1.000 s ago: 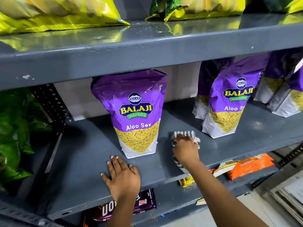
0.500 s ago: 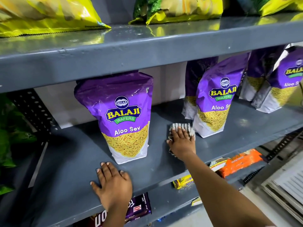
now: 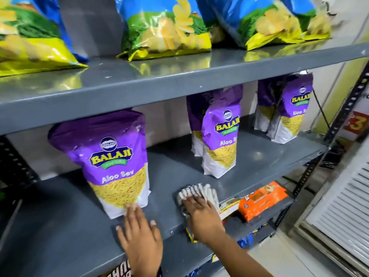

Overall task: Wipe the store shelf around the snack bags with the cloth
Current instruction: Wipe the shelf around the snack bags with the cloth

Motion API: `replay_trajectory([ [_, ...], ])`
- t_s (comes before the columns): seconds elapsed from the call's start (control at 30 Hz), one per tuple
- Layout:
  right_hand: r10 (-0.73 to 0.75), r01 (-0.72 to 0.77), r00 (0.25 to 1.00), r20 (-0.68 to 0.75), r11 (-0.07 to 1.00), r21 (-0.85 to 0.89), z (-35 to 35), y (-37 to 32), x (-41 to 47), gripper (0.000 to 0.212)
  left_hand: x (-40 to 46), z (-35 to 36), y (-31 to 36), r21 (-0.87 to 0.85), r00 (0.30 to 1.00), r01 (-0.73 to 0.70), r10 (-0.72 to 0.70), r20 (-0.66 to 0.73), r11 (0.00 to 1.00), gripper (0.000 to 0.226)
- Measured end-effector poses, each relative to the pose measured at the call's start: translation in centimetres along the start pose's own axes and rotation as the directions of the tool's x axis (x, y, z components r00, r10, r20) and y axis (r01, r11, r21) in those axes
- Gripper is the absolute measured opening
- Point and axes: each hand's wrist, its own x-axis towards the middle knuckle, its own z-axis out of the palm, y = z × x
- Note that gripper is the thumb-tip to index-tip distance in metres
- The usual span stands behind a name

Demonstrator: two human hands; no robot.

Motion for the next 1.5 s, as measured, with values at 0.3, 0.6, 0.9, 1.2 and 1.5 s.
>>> replay_trajectory([
  [0.3,0.114,-0.101,0.99,0.081,0.984,-0.15,-4.1,10.9,1.2,0.047,0.7,5.8,13.2,-0.023,0.973,-0.076,0.079,0.217,0.997,0.055],
  [0.6,0.069,-0.072,0.997,0.036,0.992,0.101,-10.2,22.5,3.1,0.053,2.3,10.6,20.9,0.01,0.931,0.254,-0.247,0.27,0.967,0.054],
  [0.9,-0.003,0.214,0.898,-0.441,0.877,0.431,-18.8,28.2,15.0,0.032,2.2,12.5,21.1,0.235,0.906,0.226,-0.293,0.305,0.945,0.058],
  [1.2,-0.117,0.069,0.921,0.372,0.988,0.141,-14.7,28.0,26.5,0.038,2.3,12.4,21.6,0.301,0.89,0.217,-0.314,0.329,0.929,0.056],
  [1.5,0.088,-0.082,0.968,0.236,0.996,-0.034,-9.2,26.6,26.8,0.057,2.6,12.4,20.8,0.312,0.902,0.204,-0.302,0.308,0.928,0.055],
])
